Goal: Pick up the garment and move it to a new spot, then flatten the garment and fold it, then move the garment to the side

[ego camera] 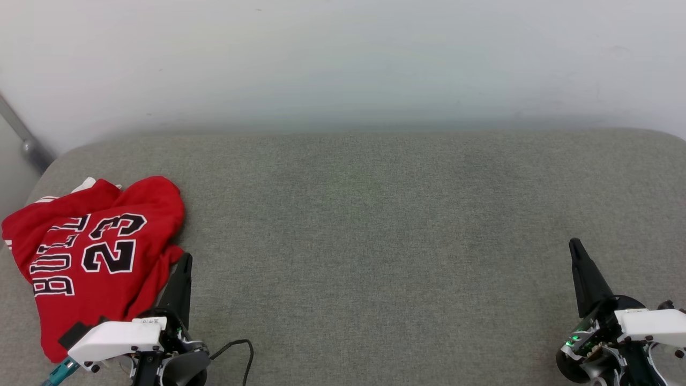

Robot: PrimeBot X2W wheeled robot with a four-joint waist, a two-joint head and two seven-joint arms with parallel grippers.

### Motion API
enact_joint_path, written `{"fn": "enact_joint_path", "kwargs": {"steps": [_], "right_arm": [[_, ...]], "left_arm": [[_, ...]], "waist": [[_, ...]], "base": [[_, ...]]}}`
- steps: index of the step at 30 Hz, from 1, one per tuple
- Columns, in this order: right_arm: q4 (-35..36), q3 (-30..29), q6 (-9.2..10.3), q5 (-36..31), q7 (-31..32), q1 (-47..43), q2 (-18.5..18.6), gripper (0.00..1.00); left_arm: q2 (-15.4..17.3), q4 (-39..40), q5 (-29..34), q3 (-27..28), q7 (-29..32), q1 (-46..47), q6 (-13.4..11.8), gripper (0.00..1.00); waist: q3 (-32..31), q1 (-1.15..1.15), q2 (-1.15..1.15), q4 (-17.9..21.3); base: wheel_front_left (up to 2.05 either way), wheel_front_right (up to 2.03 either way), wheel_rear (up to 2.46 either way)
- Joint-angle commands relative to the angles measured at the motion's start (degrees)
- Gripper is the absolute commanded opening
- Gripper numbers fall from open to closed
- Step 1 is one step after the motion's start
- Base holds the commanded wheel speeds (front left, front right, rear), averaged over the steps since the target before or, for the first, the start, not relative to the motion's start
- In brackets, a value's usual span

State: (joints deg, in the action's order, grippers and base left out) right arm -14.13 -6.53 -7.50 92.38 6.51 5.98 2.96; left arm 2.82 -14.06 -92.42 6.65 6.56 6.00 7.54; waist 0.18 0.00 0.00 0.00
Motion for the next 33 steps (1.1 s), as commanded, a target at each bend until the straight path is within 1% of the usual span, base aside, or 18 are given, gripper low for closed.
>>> {"fn": "enact_joint_path", "kwargs": {"steps": [1, 32, 33], "right_arm": [[0.0, 0.0, 0.02, 0.1, 0.0, 0.6, -0.1, 0.00], [0.0, 0.0, 0.02, 0.1, 0.0, 0.6, -0.2, 0.00], [0.0, 0.0, 0.01, 0.0, 0.0, 0.0, 0.0, 1.00]], "left_arm": [[-0.1, 0.0, 0.0, 0.0, 0.1, 0.5, 0.1, 0.00], [-0.1, 0.0, 0.0, 0.0, 0.1, 0.5, 0.1, 0.00], [0.0, 0.0, 0.0, 0.0, 0.0, 0.0, 0.0, 1.00]], "waist": [[0.0, 0.00, 0.00, 0.0], [0.0, 0.00, 0.00, 0.0], [0.0, 0.00, 0.00, 0.0]], "base": [[0.00, 0.00, 0.00], [0.00, 0.00, 0.00], [0.00, 0.00, 0.00]]}}
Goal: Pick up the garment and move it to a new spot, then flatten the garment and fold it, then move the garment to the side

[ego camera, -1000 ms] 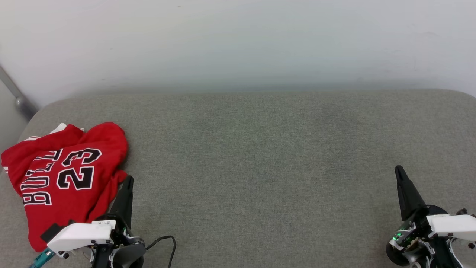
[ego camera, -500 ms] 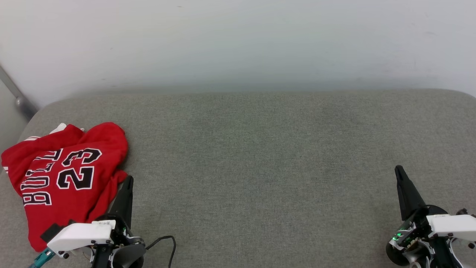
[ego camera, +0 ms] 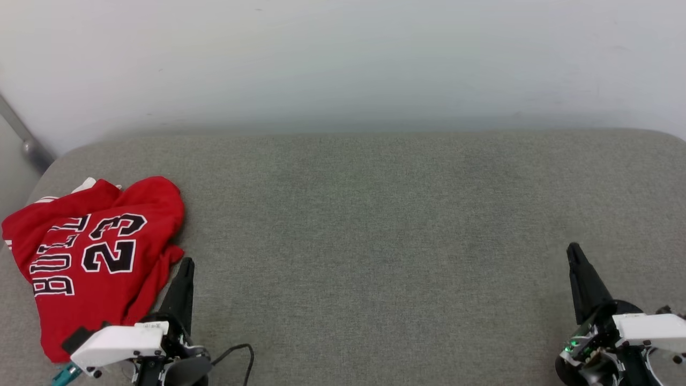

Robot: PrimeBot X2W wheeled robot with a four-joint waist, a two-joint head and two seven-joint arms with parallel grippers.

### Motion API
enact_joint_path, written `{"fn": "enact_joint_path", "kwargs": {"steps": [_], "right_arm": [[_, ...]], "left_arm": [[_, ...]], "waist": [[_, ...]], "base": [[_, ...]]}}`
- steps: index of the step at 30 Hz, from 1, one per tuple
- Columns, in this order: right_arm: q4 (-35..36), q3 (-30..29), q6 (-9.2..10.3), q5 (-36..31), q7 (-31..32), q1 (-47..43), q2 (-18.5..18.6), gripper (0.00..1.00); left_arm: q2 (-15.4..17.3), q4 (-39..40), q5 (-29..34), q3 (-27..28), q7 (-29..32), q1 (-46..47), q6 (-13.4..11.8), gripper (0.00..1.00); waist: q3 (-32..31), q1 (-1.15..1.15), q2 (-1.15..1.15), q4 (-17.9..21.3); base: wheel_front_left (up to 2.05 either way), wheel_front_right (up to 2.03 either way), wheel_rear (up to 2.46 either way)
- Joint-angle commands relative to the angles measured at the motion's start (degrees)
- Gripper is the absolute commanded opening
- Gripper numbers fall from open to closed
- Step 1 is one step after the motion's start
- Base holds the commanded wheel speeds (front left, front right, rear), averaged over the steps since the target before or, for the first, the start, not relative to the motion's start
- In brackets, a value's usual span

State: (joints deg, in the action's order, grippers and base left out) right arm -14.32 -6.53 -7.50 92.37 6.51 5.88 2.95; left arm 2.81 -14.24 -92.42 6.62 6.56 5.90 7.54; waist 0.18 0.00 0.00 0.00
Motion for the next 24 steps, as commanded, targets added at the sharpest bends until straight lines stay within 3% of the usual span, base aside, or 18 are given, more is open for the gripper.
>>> {"fn": "enact_joint_path", "kwargs": {"steps": [1, 14, 24], "right_arm": [[-0.2, 0.0, 0.01, 0.0, 0.0, -0.1, 0.0, 1.00], [1.4, 1.8, 0.01, -2.8, -3.6, -1.7, 0.0, 1.00], [3.1, 2.6, 0.01, -15.7, -6.1, -2.3, 0.0, 1.00]], "left_arm": [[0.0, -0.2, 0.0, 0.0, 0.0, -0.1, 0.0, 1.00], [0.2, 2.2, 1.9, -4.7, -3.6, -0.1, 0.0, 1.00], [0.3, 4.8, 10.8, -6.4, -6.1, -0.6, 0.0, 1.00]], "waist": [[0.0, 0.00, 0.00, 0.0], [-0.2, 0.00, 0.00, -0.1], [-0.4, 0.00, 0.00, -0.3]], "base": [[0.00, 0.00, 0.00], [0.00, 0.00, 0.00], [0.00, 0.00, 0.00]]}}
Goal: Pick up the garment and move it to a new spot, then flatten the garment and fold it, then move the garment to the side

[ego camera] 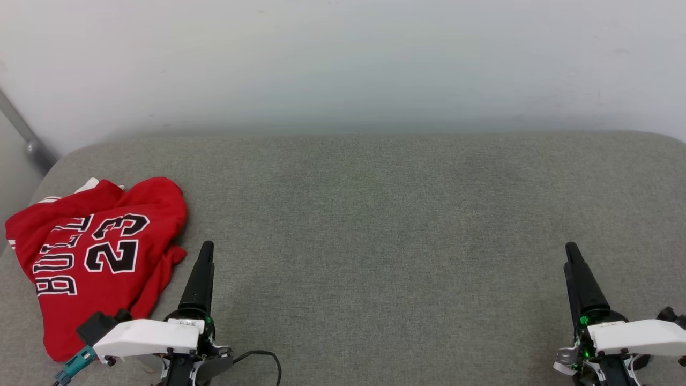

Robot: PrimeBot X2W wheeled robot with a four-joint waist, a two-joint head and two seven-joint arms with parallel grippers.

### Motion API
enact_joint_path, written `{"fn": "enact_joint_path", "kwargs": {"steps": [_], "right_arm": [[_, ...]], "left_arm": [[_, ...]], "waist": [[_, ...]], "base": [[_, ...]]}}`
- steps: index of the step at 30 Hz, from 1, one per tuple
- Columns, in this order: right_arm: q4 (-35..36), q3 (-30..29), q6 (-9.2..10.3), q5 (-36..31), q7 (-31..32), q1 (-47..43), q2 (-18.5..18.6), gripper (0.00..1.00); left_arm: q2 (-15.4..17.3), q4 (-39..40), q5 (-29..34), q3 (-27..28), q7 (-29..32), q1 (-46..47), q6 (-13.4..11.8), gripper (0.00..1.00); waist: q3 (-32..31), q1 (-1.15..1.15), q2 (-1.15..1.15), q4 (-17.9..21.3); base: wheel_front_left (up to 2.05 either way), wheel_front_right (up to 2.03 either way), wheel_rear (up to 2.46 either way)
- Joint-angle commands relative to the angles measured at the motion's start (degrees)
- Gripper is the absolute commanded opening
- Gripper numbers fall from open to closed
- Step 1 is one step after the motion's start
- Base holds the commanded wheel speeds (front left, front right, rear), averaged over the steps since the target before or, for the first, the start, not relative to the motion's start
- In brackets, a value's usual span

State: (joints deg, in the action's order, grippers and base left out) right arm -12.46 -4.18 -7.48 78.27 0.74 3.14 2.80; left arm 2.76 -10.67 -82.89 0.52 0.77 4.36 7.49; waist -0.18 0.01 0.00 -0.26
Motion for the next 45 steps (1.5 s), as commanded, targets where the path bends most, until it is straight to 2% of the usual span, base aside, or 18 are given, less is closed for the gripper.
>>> {"fn": "enact_joint_path", "kwargs": {"steps": [1, 10, 24, 32, 45], "right_arm": [[1.4, 0.3, -0.01, -3.3, -0.6, 0.5, 0.1, 1.00], [2.7, 0.7, -0.01, -19.0, -2.6, 0.5, 0.1, 1.00], [4.5, 1.3, -0.02, -37.3, -3.8, 0.0, 0.1, 1.00], [6.1, 1.2, -0.02, -45.9, -3.7, -0.7, 0.1, 1.00], [7.6, 0.3, -0.01, -55.9, -3.4, -1.8, 0.1, 1.00]], "left_arm": [[0.3, 1.4, 2.5, -0.5, -0.6, 0.9, 0.0, 1.00], [1.3, 2.1, 16.6, -3.1, -2.6, 1.2, 0.0, 1.00], [1.4, 2.8, 36.6, -4.8, -5.4, 1.2, -0.6, 1.00], [2.0, 2.7, 44.6, -6.1, -6.9, 1.3, -2.1, 1.00], [3.3, 2.4, 54.2, -8.8, -9.0, 1.8, -4.0, 1.00]], "waist": [[0.0, -0.01, 0.00, 0.0], [-0.1, -0.01, 0.00, -0.2], [-0.2, -0.01, 0.00, -0.7], [-0.3, -0.01, 0.00, -0.8], [-0.3, -0.01, 0.00, -0.9]], "base": [[0.00, 0.00, 0.00], [0.00, 0.00, 0.00], [0.00, 0.00, 0.00], [0.00, 0.00, 0.00], [0.00, 0.00, 0.00]]}}
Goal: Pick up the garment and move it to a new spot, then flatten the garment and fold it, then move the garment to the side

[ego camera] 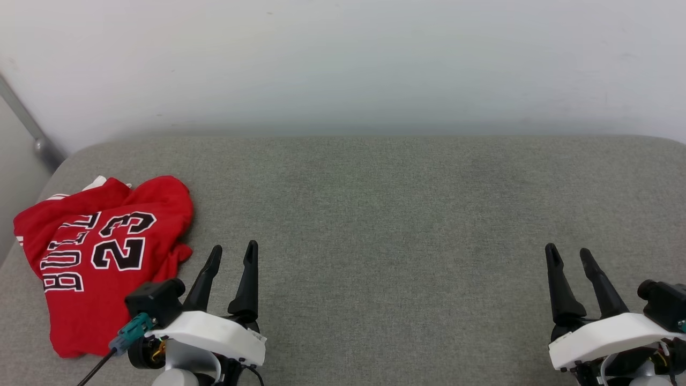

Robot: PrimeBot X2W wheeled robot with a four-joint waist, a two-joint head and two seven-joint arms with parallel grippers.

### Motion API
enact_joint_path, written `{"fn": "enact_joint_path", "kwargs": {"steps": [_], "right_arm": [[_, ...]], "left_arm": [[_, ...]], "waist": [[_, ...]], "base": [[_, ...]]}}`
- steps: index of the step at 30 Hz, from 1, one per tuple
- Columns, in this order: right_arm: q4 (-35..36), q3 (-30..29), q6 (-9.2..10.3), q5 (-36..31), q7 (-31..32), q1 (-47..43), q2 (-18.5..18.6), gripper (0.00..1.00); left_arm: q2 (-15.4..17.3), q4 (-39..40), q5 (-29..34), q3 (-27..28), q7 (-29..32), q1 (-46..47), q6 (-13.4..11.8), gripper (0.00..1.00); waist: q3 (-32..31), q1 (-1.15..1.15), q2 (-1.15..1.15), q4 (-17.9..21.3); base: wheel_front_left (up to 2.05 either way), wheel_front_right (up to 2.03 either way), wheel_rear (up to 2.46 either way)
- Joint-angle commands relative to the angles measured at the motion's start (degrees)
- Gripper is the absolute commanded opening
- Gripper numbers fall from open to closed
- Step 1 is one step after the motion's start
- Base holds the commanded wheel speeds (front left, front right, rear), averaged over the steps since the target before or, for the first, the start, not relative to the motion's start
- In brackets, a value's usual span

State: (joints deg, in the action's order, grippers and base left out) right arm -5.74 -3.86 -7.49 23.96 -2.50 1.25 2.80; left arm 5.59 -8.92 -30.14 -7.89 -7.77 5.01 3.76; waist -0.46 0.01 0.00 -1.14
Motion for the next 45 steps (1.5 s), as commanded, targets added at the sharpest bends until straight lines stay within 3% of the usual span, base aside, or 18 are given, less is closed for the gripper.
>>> {"fn": "enact_joint_path", "kwargs": {"steps": [1, 22, 45], "right_arm": [[0.9, -0.1, 0.00, -1.6, -0.1, 0.1, 0.1, 1.00], [2.8, -0.6, 0.00, -13.1, -0.3, -1.2, 0.1, 1.00], [3.4, -0.9, 0.00, -21.1, -1.5, -2.0, 0.1, 1.00]], "left_arm": [[0.5, 0.6, 1.5, -0.4, -0.5, 1.2, -0.3, 1.00], [1.5, -0.4, 12.5, -3.3, -3.4, 1.5, -2.9, 1.00], [0.0, -4.1, 19.9, -3.4, -6.2, 1.7, -2.7, 1.00]], "waist": [[0.0, 0.00, 0.00, 0.0], [-0.2, 0.00, 0.00, -0.1], [-0.3, -0.01, 0.00, -0.5]], "base": [[0.00, 0.00, 0.00], [0.00, 0.00, 0.00], [0.00, 0.00, 0.00]]}}
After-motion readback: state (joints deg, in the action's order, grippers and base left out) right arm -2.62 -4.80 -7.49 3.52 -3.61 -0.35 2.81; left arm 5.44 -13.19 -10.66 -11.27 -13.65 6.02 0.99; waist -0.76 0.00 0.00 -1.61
